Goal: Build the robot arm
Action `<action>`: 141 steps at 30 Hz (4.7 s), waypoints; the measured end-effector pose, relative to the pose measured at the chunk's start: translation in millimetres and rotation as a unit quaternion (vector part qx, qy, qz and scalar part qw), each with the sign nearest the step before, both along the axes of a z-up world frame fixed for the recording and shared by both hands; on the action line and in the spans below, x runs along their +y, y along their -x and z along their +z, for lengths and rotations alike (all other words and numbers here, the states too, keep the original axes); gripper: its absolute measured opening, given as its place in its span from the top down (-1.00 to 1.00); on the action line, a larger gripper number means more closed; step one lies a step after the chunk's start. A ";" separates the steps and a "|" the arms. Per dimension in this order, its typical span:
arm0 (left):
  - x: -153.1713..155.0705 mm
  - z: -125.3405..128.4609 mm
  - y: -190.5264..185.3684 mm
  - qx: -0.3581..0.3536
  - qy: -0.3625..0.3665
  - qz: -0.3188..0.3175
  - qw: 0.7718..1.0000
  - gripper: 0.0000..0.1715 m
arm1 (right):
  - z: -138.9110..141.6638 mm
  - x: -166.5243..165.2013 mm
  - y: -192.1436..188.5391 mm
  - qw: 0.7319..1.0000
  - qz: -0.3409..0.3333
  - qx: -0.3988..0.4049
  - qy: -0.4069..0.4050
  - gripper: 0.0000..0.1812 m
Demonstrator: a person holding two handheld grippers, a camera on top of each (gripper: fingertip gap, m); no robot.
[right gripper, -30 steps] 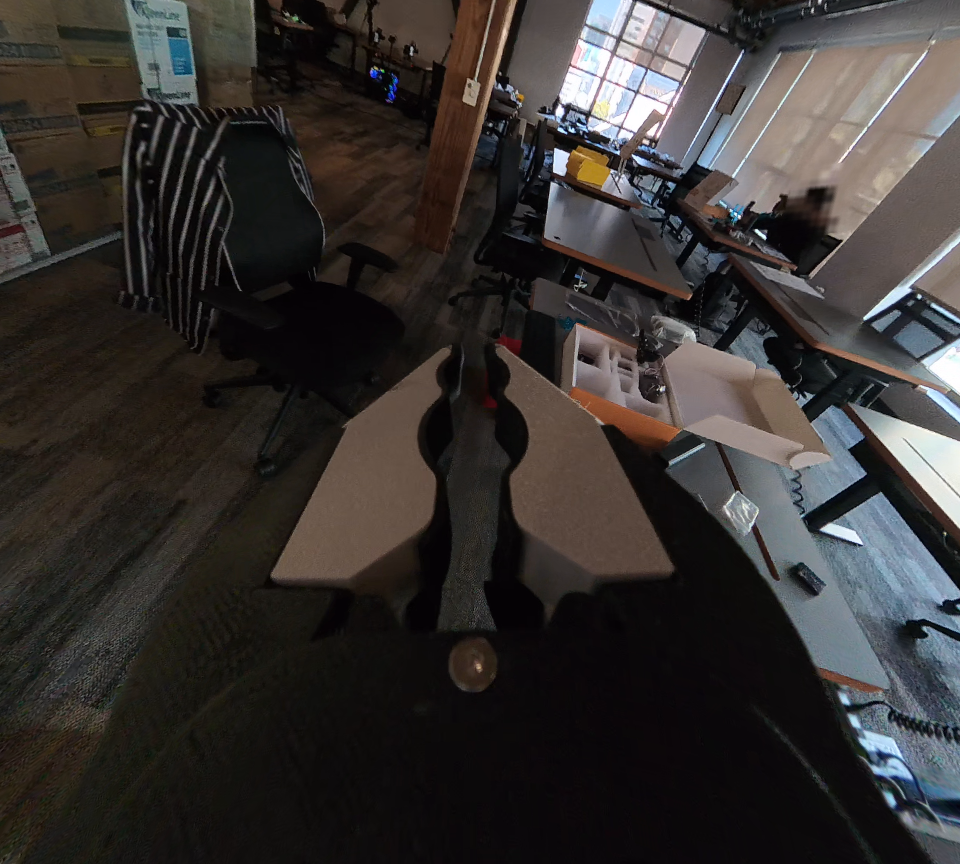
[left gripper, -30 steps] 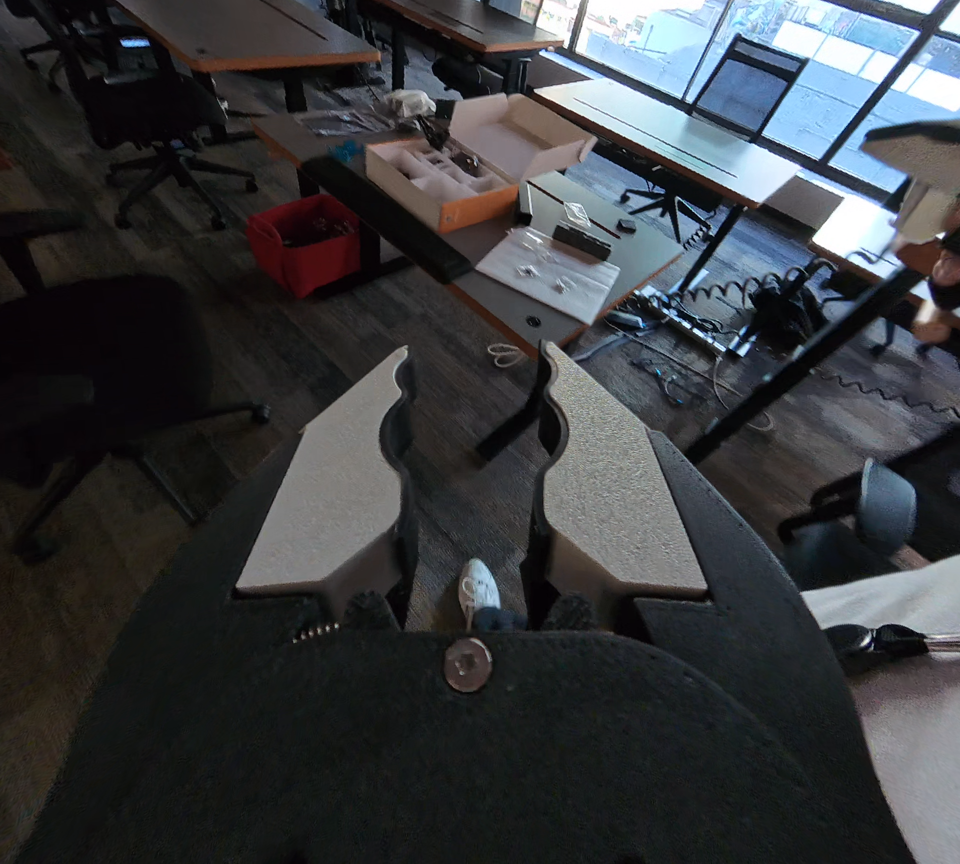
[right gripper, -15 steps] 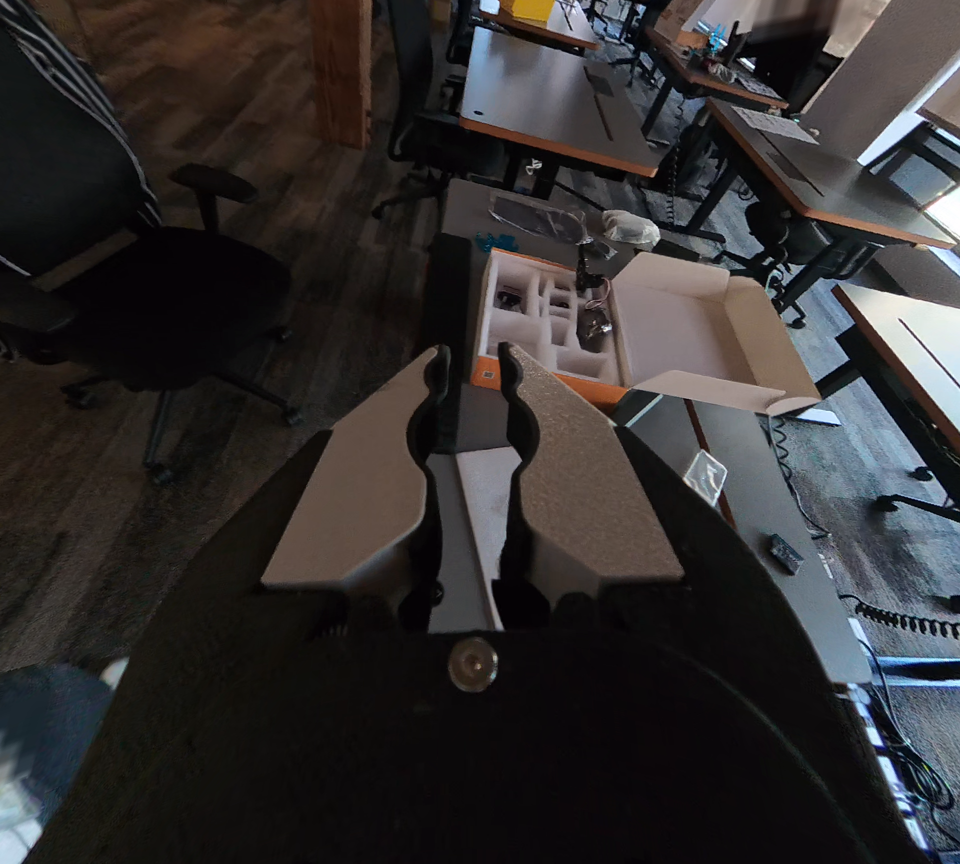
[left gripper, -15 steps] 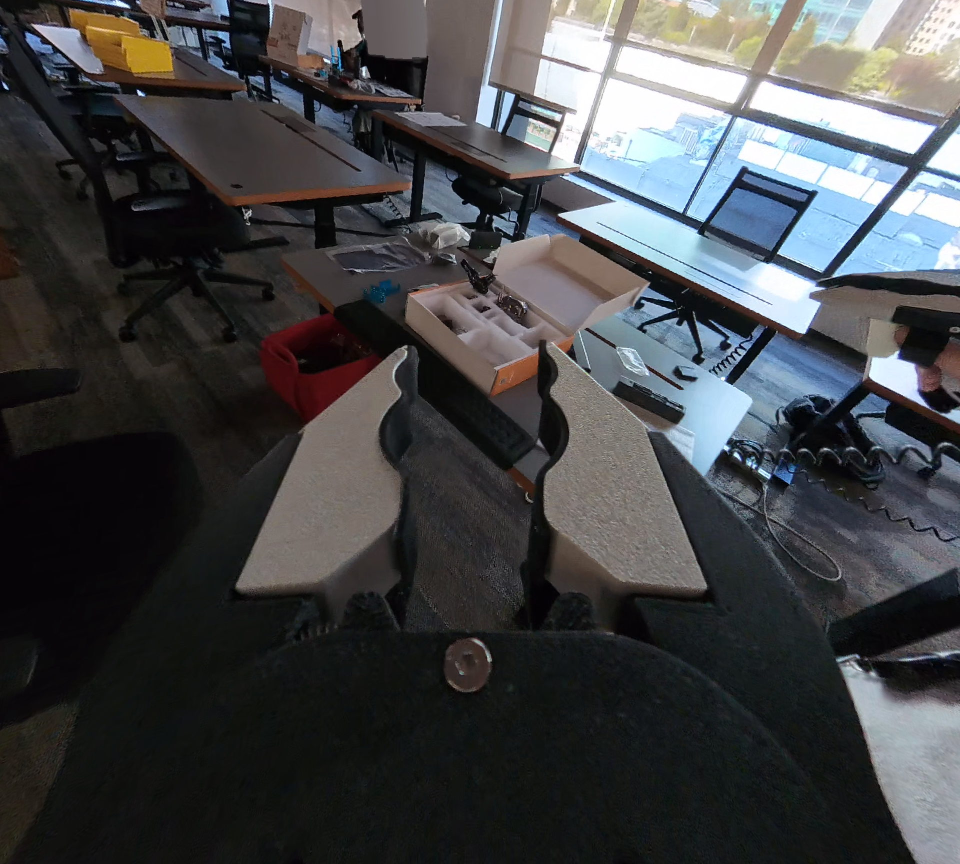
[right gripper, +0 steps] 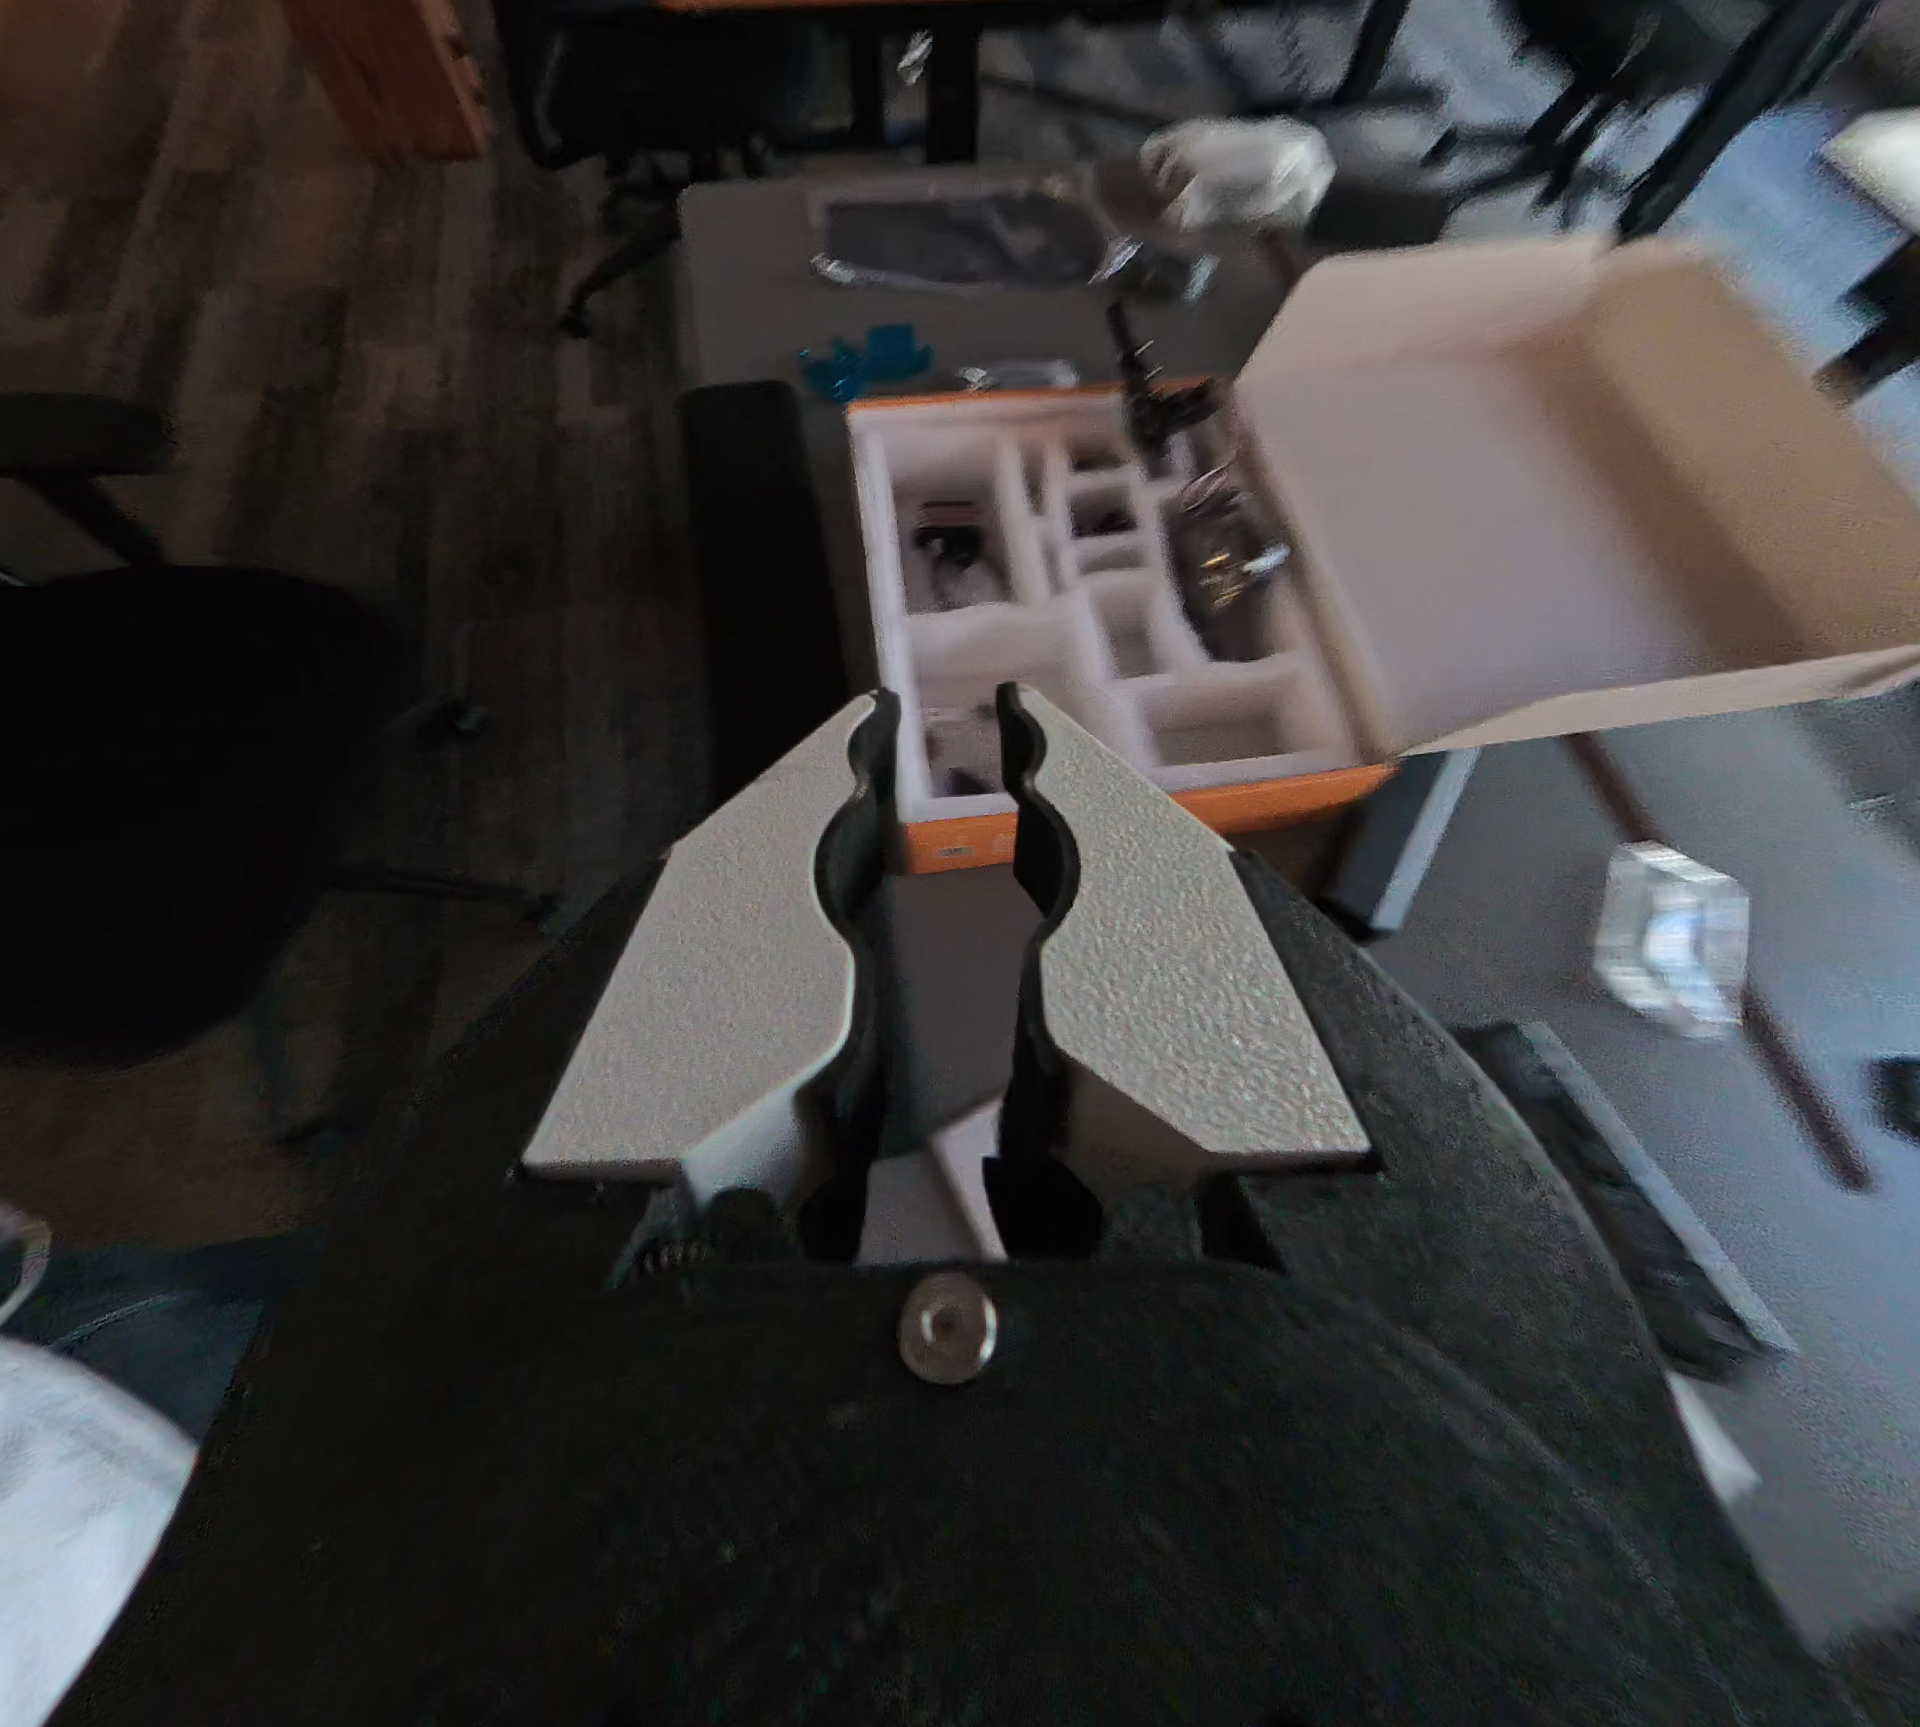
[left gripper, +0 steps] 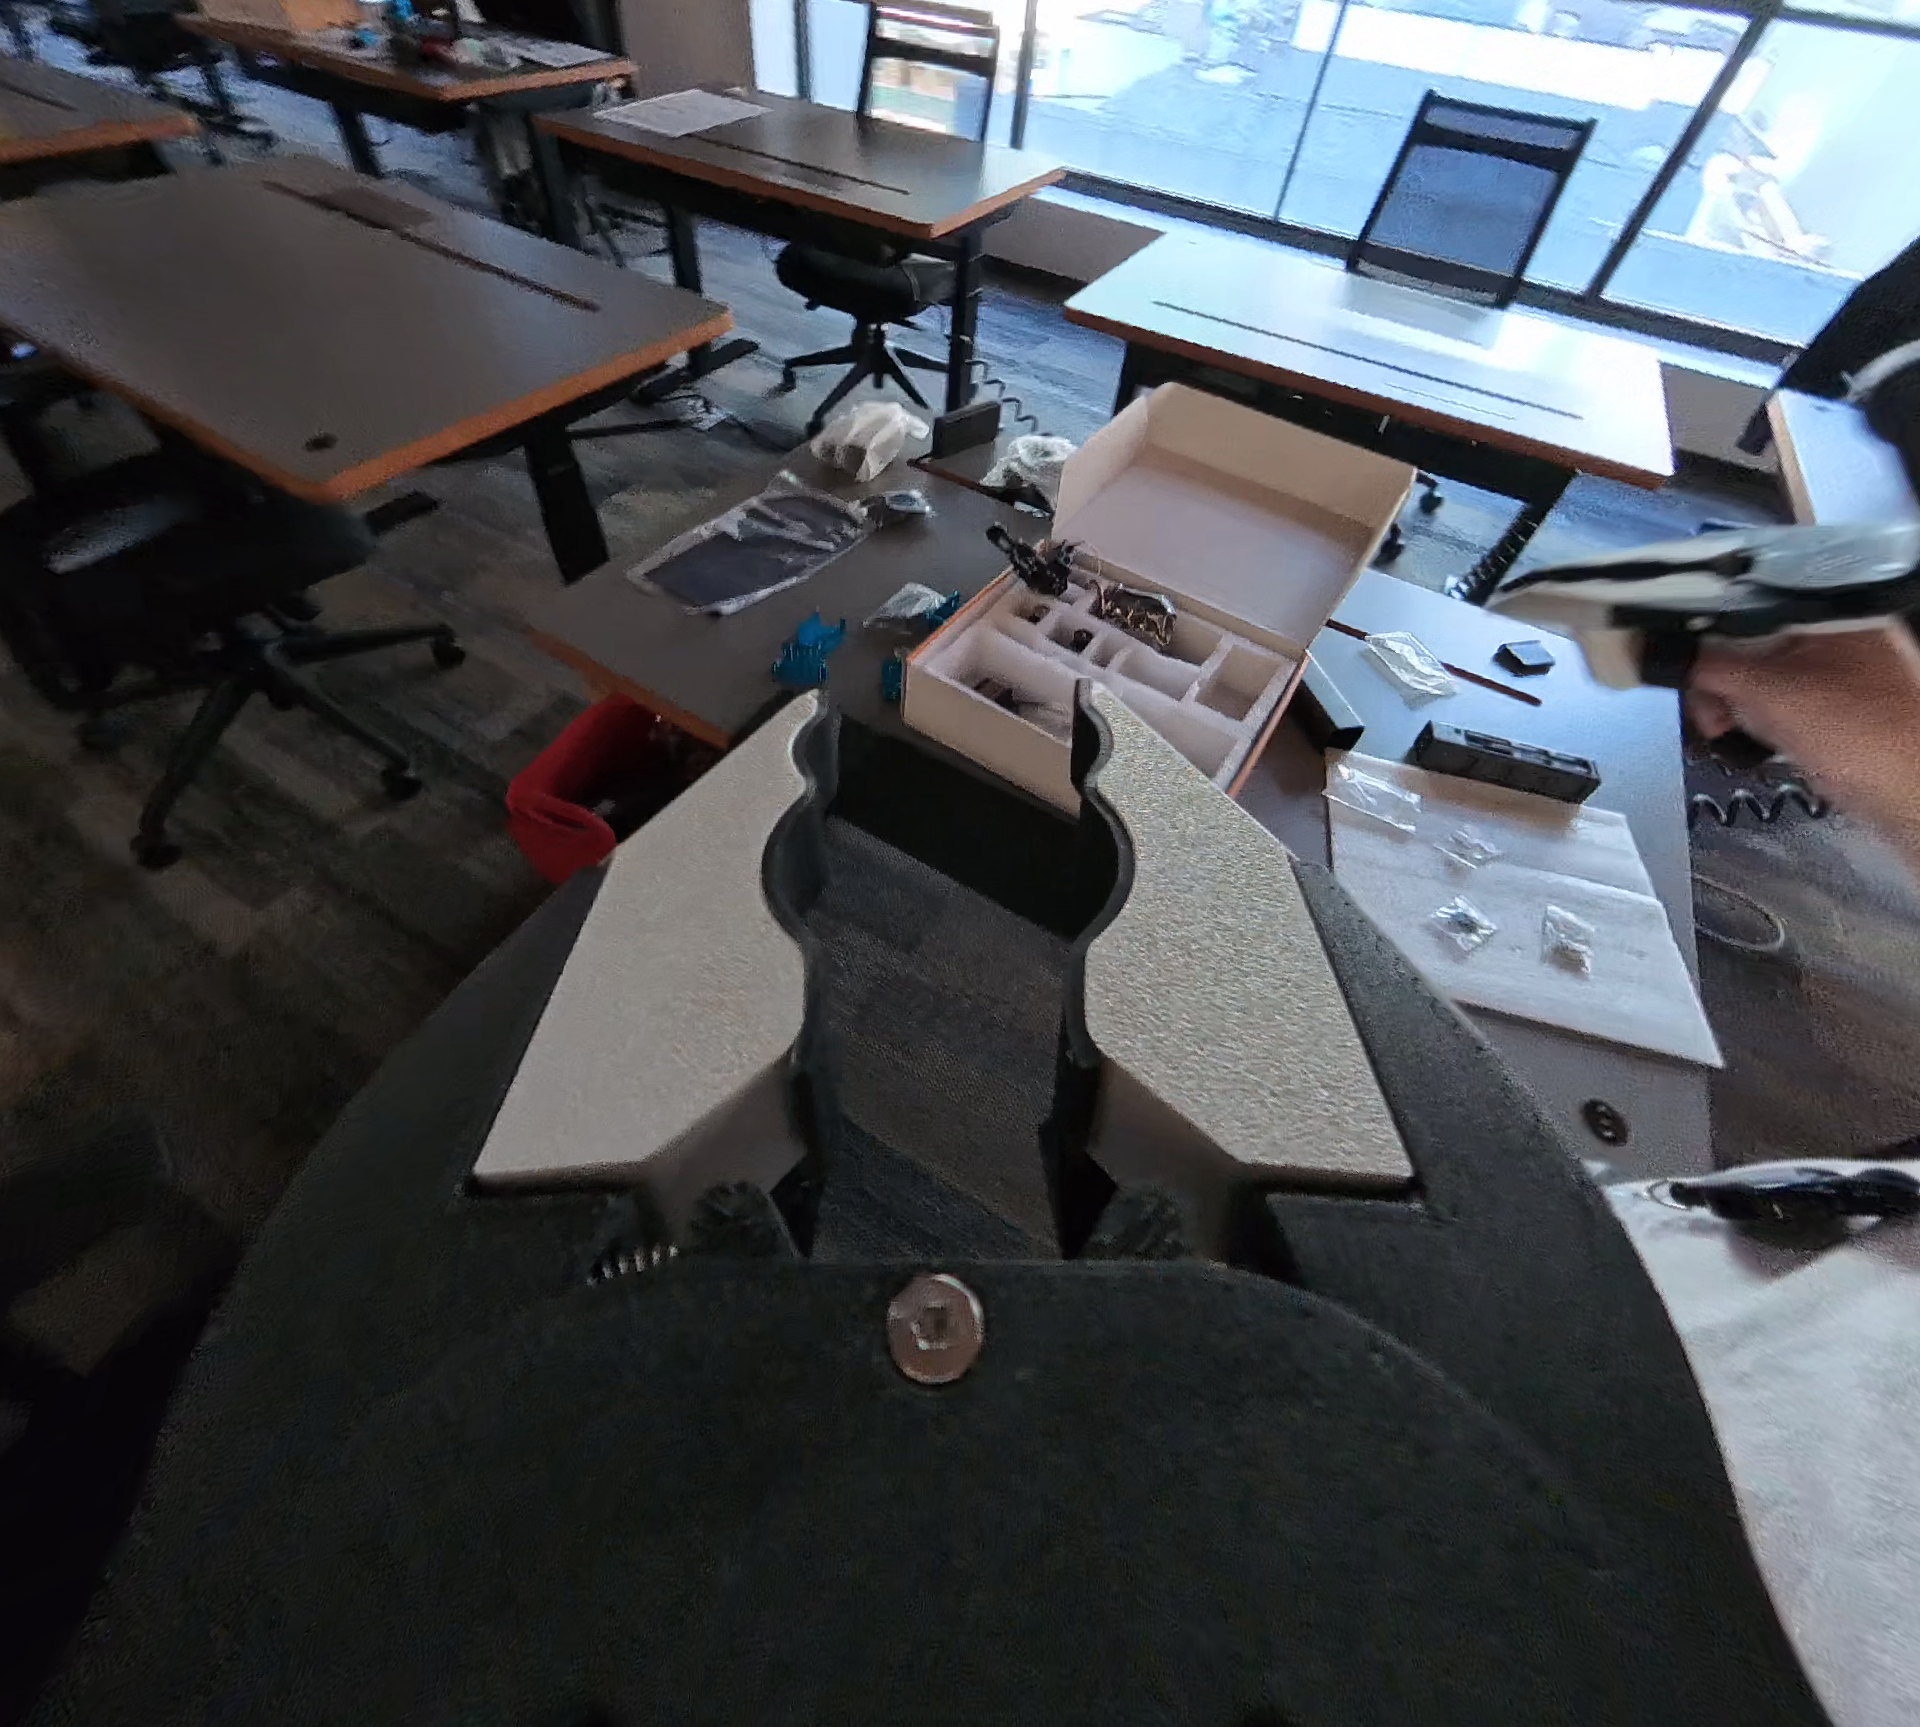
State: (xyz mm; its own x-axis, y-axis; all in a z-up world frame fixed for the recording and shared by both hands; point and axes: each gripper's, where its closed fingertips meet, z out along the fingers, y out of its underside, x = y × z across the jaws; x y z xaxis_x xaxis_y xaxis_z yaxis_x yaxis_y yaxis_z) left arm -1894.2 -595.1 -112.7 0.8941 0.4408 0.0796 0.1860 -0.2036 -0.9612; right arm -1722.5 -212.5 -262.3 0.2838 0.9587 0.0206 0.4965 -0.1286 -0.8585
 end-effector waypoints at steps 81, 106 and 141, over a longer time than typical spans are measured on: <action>481.7 -119.2 393.4 -0.137 0.036 -0.455 0.879 0.62 | -311.2 202.5 268.1 0.860 -0.218 -0.403 0.223 0.66; 488.5 -187.8 303.7 -0.326 0.075 -0.578 0.744 0.58 | -258.1 187.6 267.3 0.904 -0.261 -0.164 0.296 0.94; 496.1 -177.4 223.2 -0.277 0.149 -0.650 0.692 0.57 | -184.9 108.6 273.6 0.982 -0.053 -0.178 -0.029 0.98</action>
